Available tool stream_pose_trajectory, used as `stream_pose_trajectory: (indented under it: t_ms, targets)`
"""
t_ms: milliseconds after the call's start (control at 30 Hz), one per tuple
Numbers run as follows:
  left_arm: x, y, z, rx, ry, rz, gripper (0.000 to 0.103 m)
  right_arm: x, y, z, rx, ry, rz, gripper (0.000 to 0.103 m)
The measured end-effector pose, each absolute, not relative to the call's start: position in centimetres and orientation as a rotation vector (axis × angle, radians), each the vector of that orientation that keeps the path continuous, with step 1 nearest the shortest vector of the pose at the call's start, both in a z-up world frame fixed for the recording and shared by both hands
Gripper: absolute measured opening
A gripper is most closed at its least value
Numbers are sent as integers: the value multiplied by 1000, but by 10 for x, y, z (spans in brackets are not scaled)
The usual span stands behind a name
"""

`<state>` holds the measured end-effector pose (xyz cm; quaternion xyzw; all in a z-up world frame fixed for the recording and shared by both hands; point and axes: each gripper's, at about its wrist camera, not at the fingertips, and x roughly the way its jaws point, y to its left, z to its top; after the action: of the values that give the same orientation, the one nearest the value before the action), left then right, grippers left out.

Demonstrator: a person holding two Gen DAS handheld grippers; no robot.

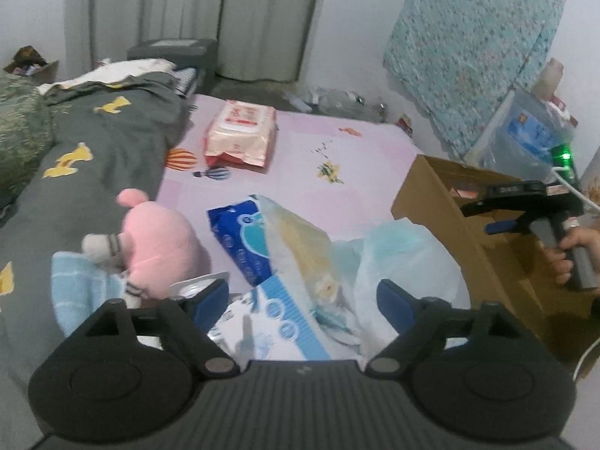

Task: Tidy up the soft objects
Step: 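Grasp the blue-and-white mask box with the right gripper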

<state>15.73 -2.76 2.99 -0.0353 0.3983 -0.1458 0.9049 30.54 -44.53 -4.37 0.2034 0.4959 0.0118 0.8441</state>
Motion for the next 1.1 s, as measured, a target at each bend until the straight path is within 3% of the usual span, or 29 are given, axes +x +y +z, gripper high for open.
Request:
stream_pose_trajectory:
  t_ms: [267,400,500,667,900,1000,1100]
  targets:
    - [126,-19,13,-46,802,-277,88,244,-402,53,318,800,130,85]
    - [121,-19,-11,-57,845,-278,88,222,-353,75,308,780,306,84]
    - [120,-16,-26,-95,880,-293,85,215,-304,70,283,841,456,78]
    - [124,-10,-39,-171,908,-333,80,221,-241,42,221,976,603,51]
    - [127,-5,-43,-211,916,-369,78,232,-194,-3,158,1122,612,45]
    - [128,-2,-42,-224,920,-372,75,235,-176,-22,166,1172,627,32]
    - [127,2,-37,-236,903,-384,75,240,-181,-31,194,1174,625,30]
